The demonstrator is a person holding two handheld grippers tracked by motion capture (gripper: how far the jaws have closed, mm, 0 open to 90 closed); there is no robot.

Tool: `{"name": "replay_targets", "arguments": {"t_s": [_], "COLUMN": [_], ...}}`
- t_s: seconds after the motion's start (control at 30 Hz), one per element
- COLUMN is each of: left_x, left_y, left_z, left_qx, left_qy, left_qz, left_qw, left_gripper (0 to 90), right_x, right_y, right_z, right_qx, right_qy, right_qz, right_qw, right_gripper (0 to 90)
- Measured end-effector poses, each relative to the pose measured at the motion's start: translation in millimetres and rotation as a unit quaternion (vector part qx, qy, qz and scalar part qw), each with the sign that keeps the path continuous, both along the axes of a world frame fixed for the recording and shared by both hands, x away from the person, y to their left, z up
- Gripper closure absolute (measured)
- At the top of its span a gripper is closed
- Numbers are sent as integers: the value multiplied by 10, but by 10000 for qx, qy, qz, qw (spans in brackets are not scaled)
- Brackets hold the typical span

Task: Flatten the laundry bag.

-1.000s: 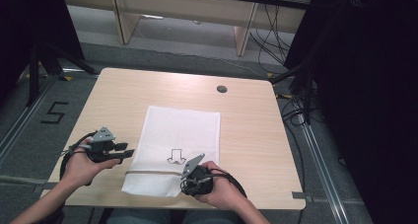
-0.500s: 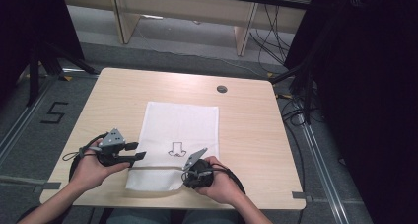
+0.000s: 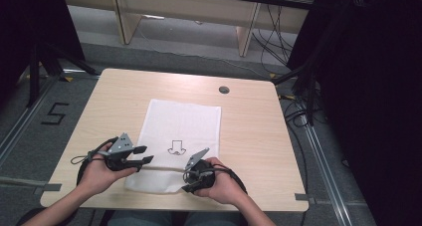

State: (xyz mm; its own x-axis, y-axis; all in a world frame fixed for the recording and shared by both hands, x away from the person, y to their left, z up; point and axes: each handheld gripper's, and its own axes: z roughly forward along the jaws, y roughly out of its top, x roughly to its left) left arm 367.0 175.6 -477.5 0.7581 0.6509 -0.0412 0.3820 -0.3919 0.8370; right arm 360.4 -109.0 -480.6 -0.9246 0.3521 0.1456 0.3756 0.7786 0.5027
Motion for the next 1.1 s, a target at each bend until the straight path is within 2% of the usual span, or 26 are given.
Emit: {"name": "replay_targets", "arguments": {"t_s": [0.03, 0.07, 0.13, 0.17, 0.2, 0.27, 0.3, 0.33, 0.37, 0.4, 0.43, 0.47, 0.5, 0.53, 0.57, 0.63, 0.73, 0.77, 0.8, 0.83, 0.87, 0.9, 0.93, 1.0, 1.07, 1.1], "left_x": [-2, 2, -10, -10, -16, -26, -26, -13, -13, -10, -10, -6, 7, -4, 5, 9, 10, 16, 23, 15, 21, 26, 20, 11, 1, -2], "left_y": [-7, -9, -25, -46, -51, -83, -83, -80, -80, -104, -104, -117, -110, -122, -124, -135, -137, -133, -124, -126, -118, -108, -110, -113, -106, -105], "left_z": [-11, -15, -30, -55, -63, -95, -95, -112, -112, -147, -147, -185, -192, -206, -220, -246, -259, -266, -268, -273, -271, -267, -267, -265, -251, -249], "left_qx": [22, 41, 15, 42, 121, 48, 48, 290, 290, 292, 292, 355, 486, 478, 542, 677, 747, 840, 899, 833, 889, 954, 933, 933, 1066, 1070], "left_qy": [14, 71, 150, 206, 291, 451, 451, 449, 449, 526, 526, 668, 640, 745, 711, 753, 783, 796, 823, 911, 900, 882, 908, 940, 894, 917], "left_qz": [-34, -127, -79, -181, -204, -270, -270, -399, -399, -421, -421, -387, -466, -423, -487, -443, -481, -430, -502, -407, -392, -447, -421, -404, -457, -441], "left_qw": [10000, 9999, 9999, 9996, 9993, 9986, 9986, 9978, 9978, 9973, 9973, 9964, 9957, 9952, 9948, 9939, 9930, 9923, 9913, 9915, 9912, 9905, 9906, 9904, 9892, 9890], "left_gripper": [573, 602, 657, 682, 694, 732, 748, 758, 762, 765, 766, 766, 767, 767, 767, 765, 765, 765, 765, 765, 767, 767, 767, 767, 767, 767], "right_x": [-21, -12, -16, 27, 44, 98, 98, 137, 137, 167, 167, 188, 196, 201, 202, 217, 223, 222, 225, 226, 219, 226, 217, 219, 215, 207], "right_y": [-29, -77, -127, -261, -306, -435, -435, -580, -580, -674, -674, -745, -761, -763, -757, -735, -708, -697, -676, -671, -657, -650, -636, -626, -600, -589], "right_z": [24, 46, 82, 146, 165, 206, 206, 230, 230, 219, 219, 185, 162, 136, 116, 65, 57, 63, 46, 44, 38, 28, 31, 26, 21, 21], "right_qx": [67, 197, 205, 238, 284, 296, 296, 32, 32, -202, -202, -406, -468, -530, -624, -722, -748, -784, -767, -766, -778, -776, -798, -800, -800, -807], "right_qy": [143, 107, 128, -70, -104, -169, -169, -155, -155, -132, -132, -56, 1, 36, 88, 122, 138, 143, 85, 60, 68, 8, 42, 11, -49, -27], "right_qz": [-161, -216, -324, -497, -595, -802, -802, -1316, -1316, -1582, -1582, -1706, -1725, -1746, -1760, -1690, -1709, -1723, -1758, -1718, -1728, -1645, -1681, -1645, -1598, -1634], "right_qw": [9997, 9995, 9992, 9985, 9978, 9962, 9962, 9912, 9912, 9871, 9871, 9845, 9839, 9832, 9824, 9829, 9823, 9818, 9814, 9821, 9819, 9833, 9825, 9831, 9839, 9832], "right_gripper": [616, 610, 606, 602, 602, 615, 615, 710, 710, 801, 801, 857, 872, 878, 882, 887, 889, 888, 890, 889, 889, 889, 889, 889, 889, 889]}}
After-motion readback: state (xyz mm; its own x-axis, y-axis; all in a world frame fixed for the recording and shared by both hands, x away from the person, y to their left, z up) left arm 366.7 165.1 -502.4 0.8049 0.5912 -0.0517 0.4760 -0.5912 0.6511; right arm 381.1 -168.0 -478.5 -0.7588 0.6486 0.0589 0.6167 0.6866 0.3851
